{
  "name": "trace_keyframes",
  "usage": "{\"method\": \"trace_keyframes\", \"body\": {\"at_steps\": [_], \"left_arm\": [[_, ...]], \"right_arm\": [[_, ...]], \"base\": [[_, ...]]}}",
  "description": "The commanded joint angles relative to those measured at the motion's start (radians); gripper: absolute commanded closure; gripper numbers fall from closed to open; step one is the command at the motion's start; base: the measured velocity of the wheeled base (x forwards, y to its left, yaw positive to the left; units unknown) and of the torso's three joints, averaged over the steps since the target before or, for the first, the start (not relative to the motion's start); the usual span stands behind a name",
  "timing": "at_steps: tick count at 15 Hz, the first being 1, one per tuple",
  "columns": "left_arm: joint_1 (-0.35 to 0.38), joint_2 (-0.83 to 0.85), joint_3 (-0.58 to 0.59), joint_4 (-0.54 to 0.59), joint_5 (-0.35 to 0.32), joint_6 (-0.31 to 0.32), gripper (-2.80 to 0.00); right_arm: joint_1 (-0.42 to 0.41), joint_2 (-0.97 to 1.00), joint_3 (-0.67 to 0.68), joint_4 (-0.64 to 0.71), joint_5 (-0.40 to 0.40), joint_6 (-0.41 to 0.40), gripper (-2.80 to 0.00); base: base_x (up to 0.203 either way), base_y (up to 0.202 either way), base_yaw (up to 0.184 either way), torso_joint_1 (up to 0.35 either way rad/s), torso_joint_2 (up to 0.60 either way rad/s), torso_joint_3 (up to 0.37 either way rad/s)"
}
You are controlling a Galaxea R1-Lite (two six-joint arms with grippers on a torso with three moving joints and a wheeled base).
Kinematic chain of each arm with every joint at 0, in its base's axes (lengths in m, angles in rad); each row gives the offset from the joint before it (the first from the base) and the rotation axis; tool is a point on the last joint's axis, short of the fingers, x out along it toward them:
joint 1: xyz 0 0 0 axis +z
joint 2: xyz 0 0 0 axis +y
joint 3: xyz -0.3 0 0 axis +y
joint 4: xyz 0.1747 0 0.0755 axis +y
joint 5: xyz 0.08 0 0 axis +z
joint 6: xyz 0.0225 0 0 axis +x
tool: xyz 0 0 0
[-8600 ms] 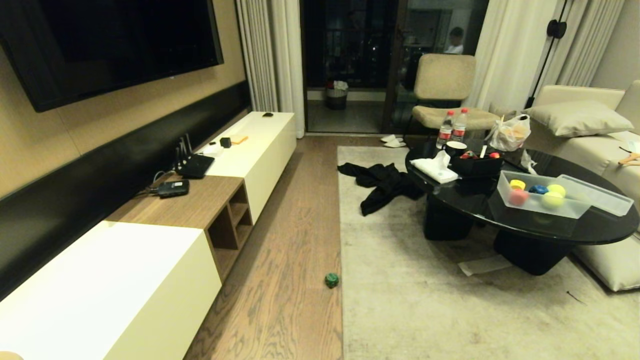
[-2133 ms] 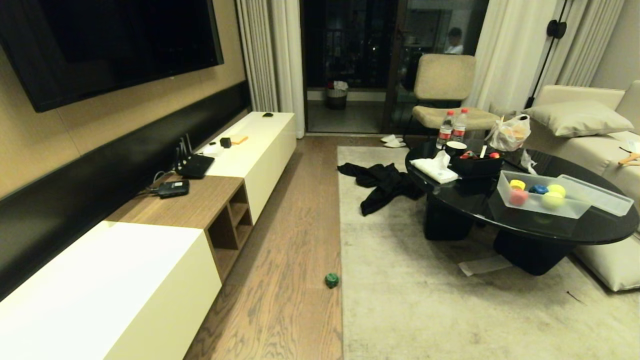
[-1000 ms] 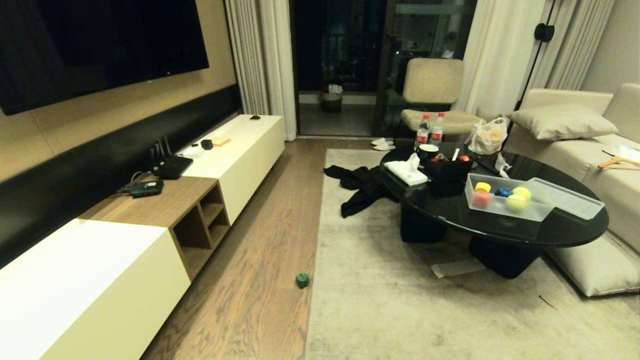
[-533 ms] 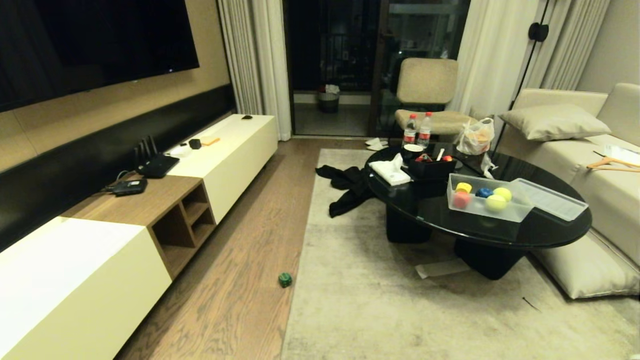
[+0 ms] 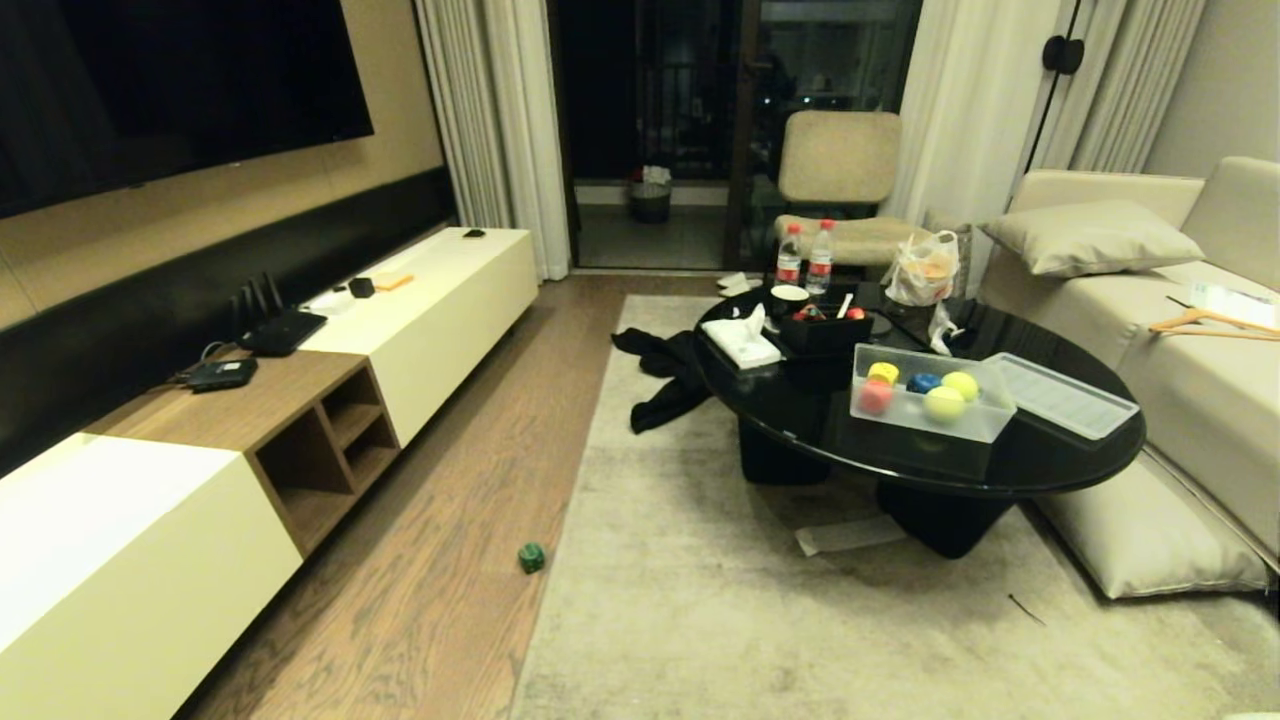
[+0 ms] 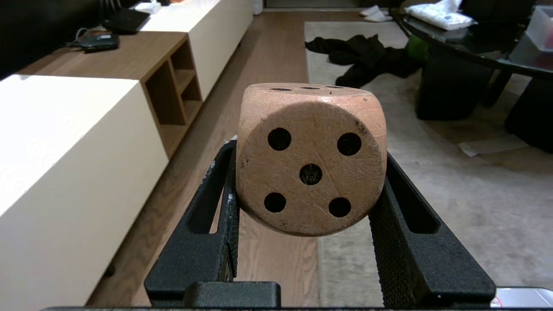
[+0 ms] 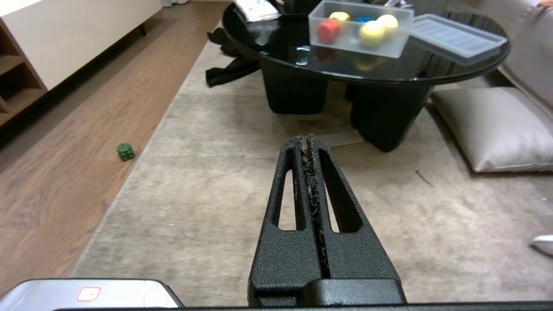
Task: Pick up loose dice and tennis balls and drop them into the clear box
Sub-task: Put the toys in the box
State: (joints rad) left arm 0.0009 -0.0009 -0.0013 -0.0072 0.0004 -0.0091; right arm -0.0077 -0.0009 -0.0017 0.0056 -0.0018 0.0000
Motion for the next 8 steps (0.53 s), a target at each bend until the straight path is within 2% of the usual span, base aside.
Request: {"method": "trace_keyframes", "body": {"at_steps": [1, 8], "left_arm": [[0.001, -0.001, 0.0, 0.0, 0.0, 0.0, 0.0], [0.001, -0.001, 0.0, 0.0, 0.001, 0.0, 0.0]], "right_arm": [[0.001, 0.001, 0.0, 0.001, 0.0, 0.0, 0.0], [0.001, 0.001, 0.0, 0.001, 0.0, 0.0, 0.0]], "base": [[0.0, -0.147, -0.016, 0.006, 0.0, 0.002], [0.0, -0.196, 0.008, 0.004, 0.0, 0.003]]}}
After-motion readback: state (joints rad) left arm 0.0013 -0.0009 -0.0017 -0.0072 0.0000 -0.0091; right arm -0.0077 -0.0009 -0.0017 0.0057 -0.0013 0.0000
